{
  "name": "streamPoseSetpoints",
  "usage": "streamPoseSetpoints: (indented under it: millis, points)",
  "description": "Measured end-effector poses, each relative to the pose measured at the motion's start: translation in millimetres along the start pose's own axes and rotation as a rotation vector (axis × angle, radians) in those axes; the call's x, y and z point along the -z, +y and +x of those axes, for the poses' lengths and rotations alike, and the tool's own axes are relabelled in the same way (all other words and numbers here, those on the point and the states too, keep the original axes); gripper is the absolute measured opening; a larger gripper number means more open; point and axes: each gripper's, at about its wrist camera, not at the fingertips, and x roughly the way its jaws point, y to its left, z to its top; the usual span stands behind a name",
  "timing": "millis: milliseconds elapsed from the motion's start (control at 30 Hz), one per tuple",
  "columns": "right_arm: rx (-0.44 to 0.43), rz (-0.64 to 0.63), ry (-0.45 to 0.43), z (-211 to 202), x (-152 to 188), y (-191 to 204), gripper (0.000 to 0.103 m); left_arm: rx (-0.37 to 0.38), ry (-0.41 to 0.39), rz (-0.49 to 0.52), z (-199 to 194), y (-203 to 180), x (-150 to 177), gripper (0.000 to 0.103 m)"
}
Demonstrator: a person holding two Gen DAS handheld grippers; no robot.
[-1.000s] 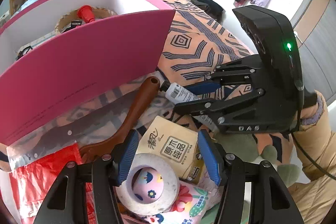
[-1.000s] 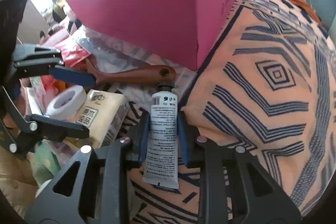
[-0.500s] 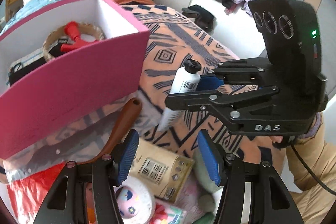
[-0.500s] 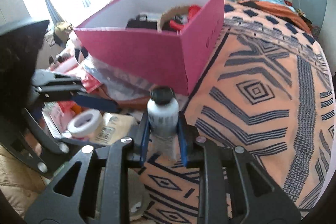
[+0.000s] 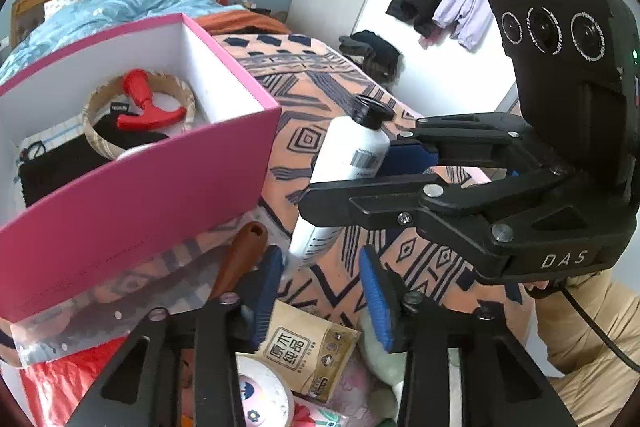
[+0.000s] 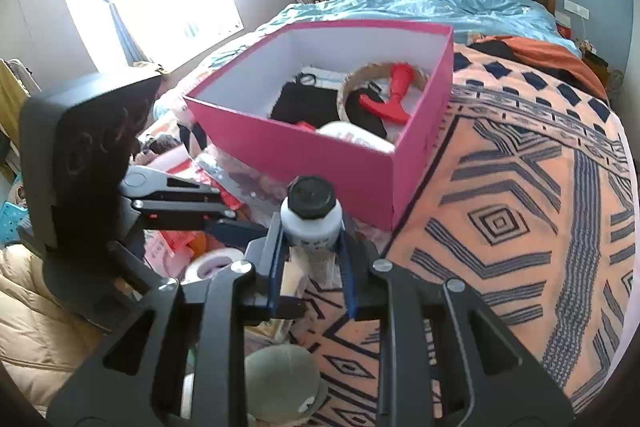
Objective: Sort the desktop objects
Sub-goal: 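Grasp the white tube with the right gripper and lift it upright, then carry the white tube with the right gripper over the pink box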
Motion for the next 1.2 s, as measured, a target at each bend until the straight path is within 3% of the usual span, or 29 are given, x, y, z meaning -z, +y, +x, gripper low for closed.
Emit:
streamPoseSetpoints:
  millis: [100, 600, 667, 1200]
  points:
    - [-0.011, -0.005, -0.013, -1.9, -7.0, 2.8, 0.027, 0.015, -0.022, 0.001, -8.0, -0.3, -2.2, 0.031]
    - [-0.077, 0.033, -0.092, -8.8, -42.8, 3.7, 0.027, 0.021, -0.136, 0.003, -30.7, 7.2, -28.9, 0.030]
    - [-0.081, 0.034, -0.097, -8.3, -48.0, 3.7, 0.027, 0.013, -0.143, 0.001, -31.9, 9.8, -31.7, 0.026]
    - [-0.078, 0.055, -0.115, -2.5, -77.6, -2.8, 0.027, -0.016, -0.171, -0.036, -33.7, 32.5, -56.1, 0.025]
